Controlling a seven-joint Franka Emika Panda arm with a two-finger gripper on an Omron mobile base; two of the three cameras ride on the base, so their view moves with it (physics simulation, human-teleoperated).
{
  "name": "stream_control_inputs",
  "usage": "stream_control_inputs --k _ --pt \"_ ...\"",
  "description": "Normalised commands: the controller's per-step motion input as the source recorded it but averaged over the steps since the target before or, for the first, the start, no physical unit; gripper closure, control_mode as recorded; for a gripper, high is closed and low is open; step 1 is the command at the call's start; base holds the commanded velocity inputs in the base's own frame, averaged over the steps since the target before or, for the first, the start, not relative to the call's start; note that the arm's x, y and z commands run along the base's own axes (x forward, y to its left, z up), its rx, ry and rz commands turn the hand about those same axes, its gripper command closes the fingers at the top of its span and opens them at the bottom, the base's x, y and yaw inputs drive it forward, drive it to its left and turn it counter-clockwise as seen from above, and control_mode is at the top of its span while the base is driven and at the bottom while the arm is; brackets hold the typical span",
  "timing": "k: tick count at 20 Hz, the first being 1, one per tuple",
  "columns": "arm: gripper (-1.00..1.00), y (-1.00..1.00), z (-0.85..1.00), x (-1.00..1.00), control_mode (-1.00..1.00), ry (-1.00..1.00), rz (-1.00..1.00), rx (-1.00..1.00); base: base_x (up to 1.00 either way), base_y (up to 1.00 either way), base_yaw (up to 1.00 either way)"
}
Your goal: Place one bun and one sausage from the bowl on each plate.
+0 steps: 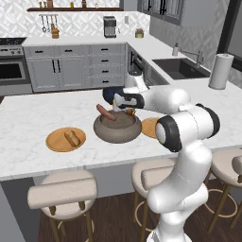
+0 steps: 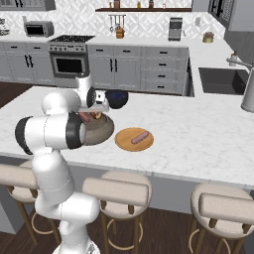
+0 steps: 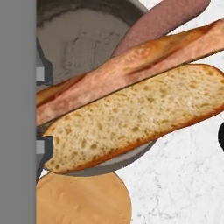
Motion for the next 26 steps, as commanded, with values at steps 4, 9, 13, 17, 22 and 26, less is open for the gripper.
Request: stream_control_inputs --k 4,9,13,17,22,26 --pt "1.0 -0.94 0.29 -0.52 -1.0 0.02 -0.39 0.0 0.0 0.0 0.0" --pt "1.0 -1.0 -0.12 -0.01 -1.0 0.22 -0.52 0.01 0.0 0.0 0.0" --pt "1.0 -0.48 -0.44 0.26 -1.0 0.1 -0.11 0.01 0.0 0.0 0.0" --pt "1.0 -0.24 -0.74 0.1 -1.0 0.18 -0.05 0.02 0.0 0.0 0.0" --pt "-1.0 -0.06 -0.73 0.32 -1.0 0.07 -0.02 0.01 0.0 0.0 0.0" --pt "-1.0 -0.01 -0.22 0.37 -1.0 -0.01 0.0 0.0 0.0 0.0 0.0"
